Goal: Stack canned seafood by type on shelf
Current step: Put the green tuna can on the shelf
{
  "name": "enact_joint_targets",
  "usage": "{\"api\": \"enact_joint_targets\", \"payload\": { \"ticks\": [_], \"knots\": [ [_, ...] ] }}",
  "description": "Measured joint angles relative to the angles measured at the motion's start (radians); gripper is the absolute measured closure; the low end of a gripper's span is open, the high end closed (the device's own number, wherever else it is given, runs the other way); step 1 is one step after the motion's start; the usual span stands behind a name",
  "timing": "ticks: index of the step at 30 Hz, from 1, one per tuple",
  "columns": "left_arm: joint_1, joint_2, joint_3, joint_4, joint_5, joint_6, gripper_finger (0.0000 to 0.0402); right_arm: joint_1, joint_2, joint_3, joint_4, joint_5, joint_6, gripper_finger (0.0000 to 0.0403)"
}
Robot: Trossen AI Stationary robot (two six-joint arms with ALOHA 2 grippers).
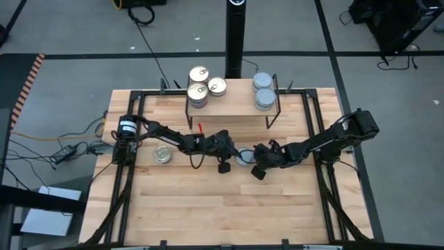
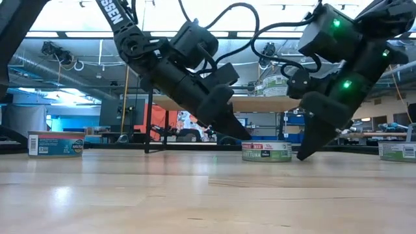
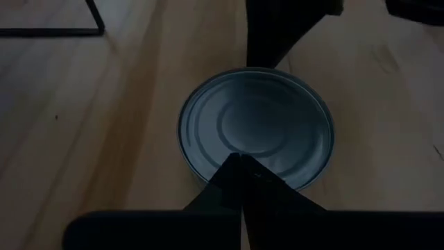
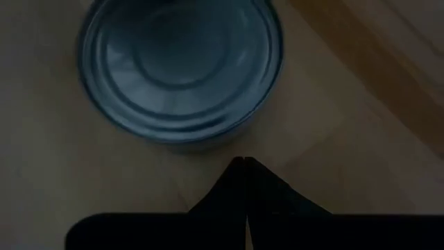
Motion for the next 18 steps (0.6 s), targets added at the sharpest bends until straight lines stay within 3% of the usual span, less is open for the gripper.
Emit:
{"api": "enact_joint_targets", "payload": {
  "ticks": [18],
  "knots": [
    [-0.044,-0.001,-0.006,-0.033,-0.080,0.001,0.0400,0.017,-0.078,0.008,0.005,0.012,-0.006,0.0397]
  ]
}}
